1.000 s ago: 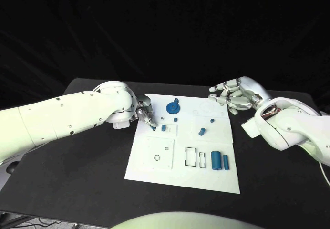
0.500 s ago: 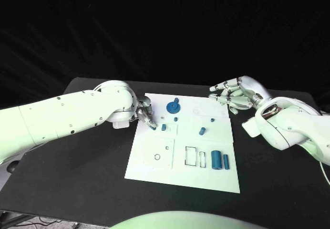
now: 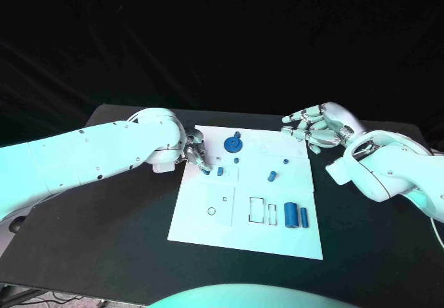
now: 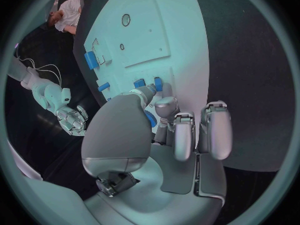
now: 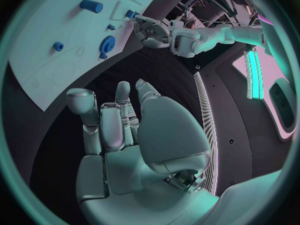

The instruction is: Assemble the parts on the task board

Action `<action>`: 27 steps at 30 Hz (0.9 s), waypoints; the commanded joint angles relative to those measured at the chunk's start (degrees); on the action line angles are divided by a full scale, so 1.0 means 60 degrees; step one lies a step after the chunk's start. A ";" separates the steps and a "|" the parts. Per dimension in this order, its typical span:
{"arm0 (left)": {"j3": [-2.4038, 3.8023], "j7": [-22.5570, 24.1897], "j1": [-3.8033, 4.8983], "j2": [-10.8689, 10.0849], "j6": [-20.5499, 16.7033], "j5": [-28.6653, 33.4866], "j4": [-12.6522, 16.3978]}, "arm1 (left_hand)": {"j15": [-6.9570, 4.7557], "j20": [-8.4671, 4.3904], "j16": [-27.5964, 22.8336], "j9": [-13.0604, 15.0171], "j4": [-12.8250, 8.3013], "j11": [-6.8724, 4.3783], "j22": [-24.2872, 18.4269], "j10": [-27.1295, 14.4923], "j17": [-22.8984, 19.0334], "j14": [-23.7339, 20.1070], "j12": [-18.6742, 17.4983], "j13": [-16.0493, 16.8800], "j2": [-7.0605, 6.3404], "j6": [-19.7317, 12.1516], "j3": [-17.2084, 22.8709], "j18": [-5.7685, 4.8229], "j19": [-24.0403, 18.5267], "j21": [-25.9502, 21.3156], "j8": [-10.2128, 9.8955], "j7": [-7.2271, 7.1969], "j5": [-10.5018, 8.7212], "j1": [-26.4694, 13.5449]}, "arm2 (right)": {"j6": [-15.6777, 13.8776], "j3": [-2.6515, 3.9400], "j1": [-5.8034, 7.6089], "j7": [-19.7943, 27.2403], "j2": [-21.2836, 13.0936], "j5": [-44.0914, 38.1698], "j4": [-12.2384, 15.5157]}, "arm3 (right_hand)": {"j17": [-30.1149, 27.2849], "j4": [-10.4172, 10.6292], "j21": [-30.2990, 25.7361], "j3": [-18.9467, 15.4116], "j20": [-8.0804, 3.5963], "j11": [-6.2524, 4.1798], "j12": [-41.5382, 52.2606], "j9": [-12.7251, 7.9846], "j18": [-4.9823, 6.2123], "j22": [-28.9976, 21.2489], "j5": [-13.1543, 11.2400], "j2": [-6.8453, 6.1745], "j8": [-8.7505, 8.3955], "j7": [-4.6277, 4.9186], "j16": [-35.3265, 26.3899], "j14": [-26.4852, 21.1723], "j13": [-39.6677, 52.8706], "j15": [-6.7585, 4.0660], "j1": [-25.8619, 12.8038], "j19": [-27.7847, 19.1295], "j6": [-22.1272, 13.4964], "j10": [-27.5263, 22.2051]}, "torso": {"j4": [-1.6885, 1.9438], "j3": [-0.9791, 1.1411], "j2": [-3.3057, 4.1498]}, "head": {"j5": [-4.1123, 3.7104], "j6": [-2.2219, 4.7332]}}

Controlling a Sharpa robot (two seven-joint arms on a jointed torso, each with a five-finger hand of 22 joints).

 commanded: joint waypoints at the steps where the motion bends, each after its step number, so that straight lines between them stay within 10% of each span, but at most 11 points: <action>1: -0.0027 -0.0159 -0.0040 0.0061 0.0186 -0.0009 0.0000 | -0.0070 -0.0068 0.0023 0.0052 -0.0739 -0.0029 0.1446 0.0066 0.2516 0.1024 0.0063 0.0010 -0.0025 0.0276 0.0766 -0.0056 0.0387 0.0030 0.0077 -0.0256 0.0044 -0.0149 | 0.0032 0.0001 -0.0006 0.0094 -0.0004 -0.0021 0.0027 | -0.0016 0.0052 -0.0058 -0.0002 0.0000 0.0010 0.0001 -0.0010 0.0178 -0.0009 0.0052 0.0094 -0.0009 0.0072 -0.0041 0.0215 -0.0010 -0.0043 0.0039 -0.0046 -0.0002 -0.0056 | 0.0000 0.0006 0.0001 | -0.0007 0.0001; 27: -0.0032 -0.0409 -0.0040 0.0192 0.0272 -0.0130 -0.0055 | -0.0205 -0.0206 0.0023 0.0430 -0.0306 -0.0172 0.1718 0.0282 0.2516 0.1024 0.0339 0.0402 -0.0026 0.0451 -0.0125 -0.0131 0.0551 0.0277 0.0364 -0.0426 0.0027 -0.1250 | 0.0084 0.0001 -0.0006 0.0065 -0.0027 -0.0005 0.0040 | -0.0042 0.0055 -0.0083 -0.0005 0.0000 0.0009 -0.0017 -0.0010 0.0182 -0.0042 0.0088 0.0089 -0.0009 0.0072 -0.0070 0.0211 -0.0046 -0.0043 0.0064 -0.0050 -0.0005 -0.0080 | 0.0002 -0.0008 0.0004 | -0.0052 -0.0012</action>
